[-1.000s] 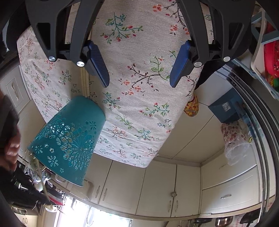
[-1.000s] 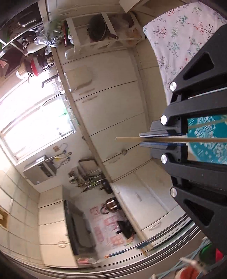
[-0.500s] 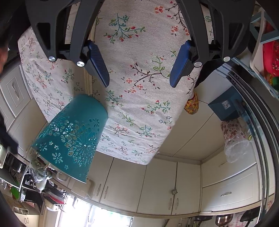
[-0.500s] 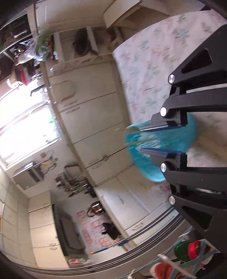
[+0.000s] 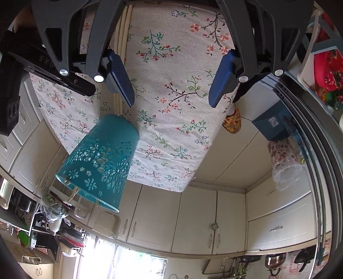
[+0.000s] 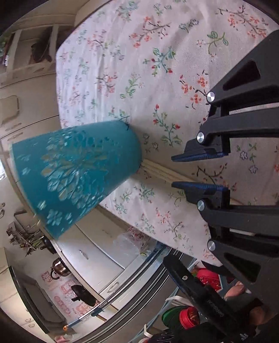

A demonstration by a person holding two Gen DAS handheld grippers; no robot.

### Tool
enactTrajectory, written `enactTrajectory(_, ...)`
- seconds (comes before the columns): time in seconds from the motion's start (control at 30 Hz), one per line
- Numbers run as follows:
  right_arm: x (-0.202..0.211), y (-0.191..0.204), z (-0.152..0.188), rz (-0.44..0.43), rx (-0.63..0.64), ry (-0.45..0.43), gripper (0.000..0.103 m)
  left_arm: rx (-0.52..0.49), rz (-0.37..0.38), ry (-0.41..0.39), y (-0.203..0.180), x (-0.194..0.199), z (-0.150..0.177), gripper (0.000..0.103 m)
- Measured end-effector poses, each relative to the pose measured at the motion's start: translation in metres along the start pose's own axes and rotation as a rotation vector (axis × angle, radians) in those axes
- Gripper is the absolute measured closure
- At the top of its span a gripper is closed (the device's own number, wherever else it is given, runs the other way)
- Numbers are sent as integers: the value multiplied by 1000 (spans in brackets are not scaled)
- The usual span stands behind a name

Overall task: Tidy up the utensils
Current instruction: 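Move both grippers back to the remaining sticks beside the basket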

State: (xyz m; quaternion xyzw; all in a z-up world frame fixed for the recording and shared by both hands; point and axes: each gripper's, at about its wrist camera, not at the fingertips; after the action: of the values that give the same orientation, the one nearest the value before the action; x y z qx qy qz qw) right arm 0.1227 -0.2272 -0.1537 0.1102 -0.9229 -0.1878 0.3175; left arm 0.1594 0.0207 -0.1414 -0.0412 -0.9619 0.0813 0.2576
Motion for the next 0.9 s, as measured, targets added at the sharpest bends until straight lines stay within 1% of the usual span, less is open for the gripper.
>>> enactTrajectory(0.07, 11, 6, -3, -2, 20, -24, 83, 4, 1, -12, 0, 7, -3, 33)
enactTrajectory(0.17, 25, 8, -3, 13, 34, -45, 77, 9, 7, -27, -2, 17, -7, 32)
enactTrajectory(0.2, 25, 8, 0, 21, 43, -45, 77, 5, 9, -30, -4, 20, -8, 32)
enactTrajectory(0.33, 17, 7, 10, 37, 43, -17, 77, -9, 18, -44, -8, 31, -10, 32)
enactTrajectory(0.43, 6, 9, 16, 52, 45, 6, 77, -35, 17, -71, -12, 43, -12, 30)
enactTrajectory(0.63, -25, 14, 23, 96, 66, 47, 77, -31, 9, -67, -9, 50, -11, 29)
enactTrajectory(0.7, -32, 14, 25, 113, 76, 63, 80, -29, 1, -65, -5, 51, -11, 29)
enactTrajectory(0.83, -35, 16, 24, 128, 110, 63, 82, -15, -9, -49, 0, 47, -10, 29)
enactTrajectory(0.9, -35, 15, 24, 138, 133, 63, 89, -8, -8, -40, 1, 43, -9, 29)
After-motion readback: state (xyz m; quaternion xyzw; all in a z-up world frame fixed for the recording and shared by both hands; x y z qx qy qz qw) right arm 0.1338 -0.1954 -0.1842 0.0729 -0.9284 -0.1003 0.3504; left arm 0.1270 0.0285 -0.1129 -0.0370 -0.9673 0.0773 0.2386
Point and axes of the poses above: each gripper's, at about its wrist camera, not at the fingertips, and x roughly against the way its jaws point, y to its left, z to its underside, and after that the axes turned 13 degrees about -y, right-handed
